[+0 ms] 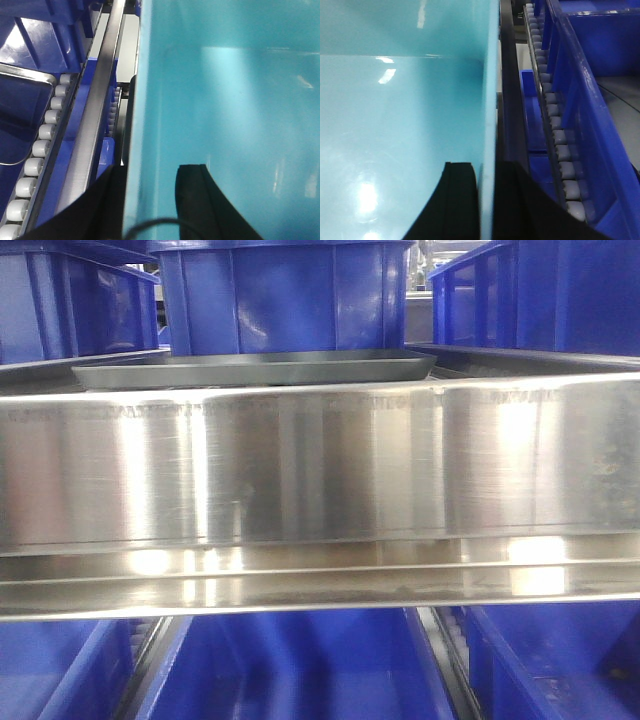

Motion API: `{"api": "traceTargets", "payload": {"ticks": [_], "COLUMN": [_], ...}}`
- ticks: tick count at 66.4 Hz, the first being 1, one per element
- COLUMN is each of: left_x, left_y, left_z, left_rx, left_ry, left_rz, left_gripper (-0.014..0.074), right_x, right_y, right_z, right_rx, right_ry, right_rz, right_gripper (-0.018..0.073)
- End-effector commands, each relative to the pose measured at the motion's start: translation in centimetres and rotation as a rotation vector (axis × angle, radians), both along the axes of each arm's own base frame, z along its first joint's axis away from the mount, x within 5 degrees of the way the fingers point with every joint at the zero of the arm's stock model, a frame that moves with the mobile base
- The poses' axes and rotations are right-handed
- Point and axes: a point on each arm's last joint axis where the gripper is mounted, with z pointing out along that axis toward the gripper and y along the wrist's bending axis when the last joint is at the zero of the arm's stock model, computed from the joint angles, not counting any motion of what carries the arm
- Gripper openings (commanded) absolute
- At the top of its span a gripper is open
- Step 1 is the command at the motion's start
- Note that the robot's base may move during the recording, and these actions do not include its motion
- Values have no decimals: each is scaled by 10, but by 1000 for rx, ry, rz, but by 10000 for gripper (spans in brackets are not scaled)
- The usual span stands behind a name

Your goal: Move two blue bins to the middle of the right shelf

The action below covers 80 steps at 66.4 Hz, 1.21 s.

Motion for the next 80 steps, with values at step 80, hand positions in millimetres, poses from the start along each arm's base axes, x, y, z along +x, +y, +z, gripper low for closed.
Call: {"api": "traceTargets", "payload": {"ticks": [80], "left_x": [-7], "left_y": [3], "left_z": [15], "left_rx": [4], "left_ry": [-94], "left_rz": [-35], "left_gripper": [-111], "right_x": [-1], "right_y": [-7], "right_z": [13], "right_rx": [-26], "right_ry": [-101], "right_rz": [-14], "right_gripper": [-165]}}
